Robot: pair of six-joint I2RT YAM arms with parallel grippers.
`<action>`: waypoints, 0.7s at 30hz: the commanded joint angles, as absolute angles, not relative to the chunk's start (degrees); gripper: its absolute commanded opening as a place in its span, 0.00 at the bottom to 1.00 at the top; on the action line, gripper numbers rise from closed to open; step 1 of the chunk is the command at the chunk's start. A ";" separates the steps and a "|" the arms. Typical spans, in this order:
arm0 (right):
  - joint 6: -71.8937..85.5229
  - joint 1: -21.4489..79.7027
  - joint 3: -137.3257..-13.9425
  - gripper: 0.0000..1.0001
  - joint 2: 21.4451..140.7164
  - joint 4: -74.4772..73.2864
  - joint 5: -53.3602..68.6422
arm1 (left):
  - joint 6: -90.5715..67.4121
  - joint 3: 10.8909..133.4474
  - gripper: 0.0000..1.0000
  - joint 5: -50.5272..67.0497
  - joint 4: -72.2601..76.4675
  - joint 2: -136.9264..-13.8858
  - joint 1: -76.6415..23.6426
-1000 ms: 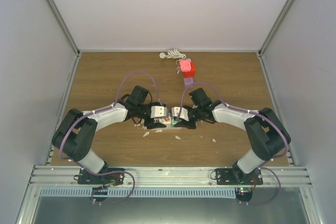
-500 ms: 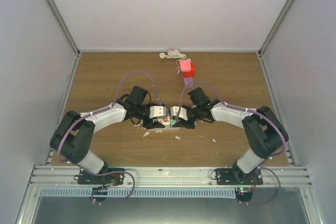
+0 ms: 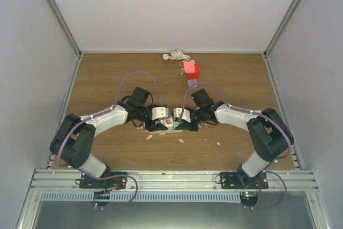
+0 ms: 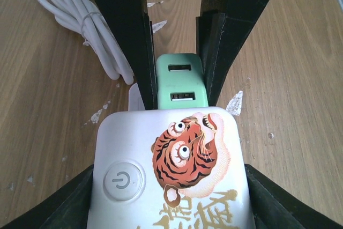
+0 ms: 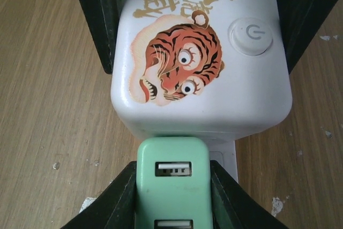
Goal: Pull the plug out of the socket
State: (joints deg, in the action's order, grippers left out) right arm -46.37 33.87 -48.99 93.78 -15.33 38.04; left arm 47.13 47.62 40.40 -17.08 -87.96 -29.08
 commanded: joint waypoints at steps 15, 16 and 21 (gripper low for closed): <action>-45.09 34.34 -49.34 0.01 96.44 -17.49 32.93 | 49.44 46.19 0.26 46.49 -13.83 -80.35 -28.04; -45.09 34.37 -49.28 0.01 96.42 -17.42 32.95 | 49.66 46.04 0.26 46.55 -14.08 -80.40 -27.84; -45.09 34.41 -49.29 0.01 96.39 -17.60 32.97 | 51.17 45.78 0.26 45.90 -16.16 -80.11 -26.52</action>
State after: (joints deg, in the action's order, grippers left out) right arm -45.32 34.13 -49.65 94.52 -15.46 37.36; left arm 49.17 46.33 43.99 -16.45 -80.84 -27.83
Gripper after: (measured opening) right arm 0.280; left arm 0.607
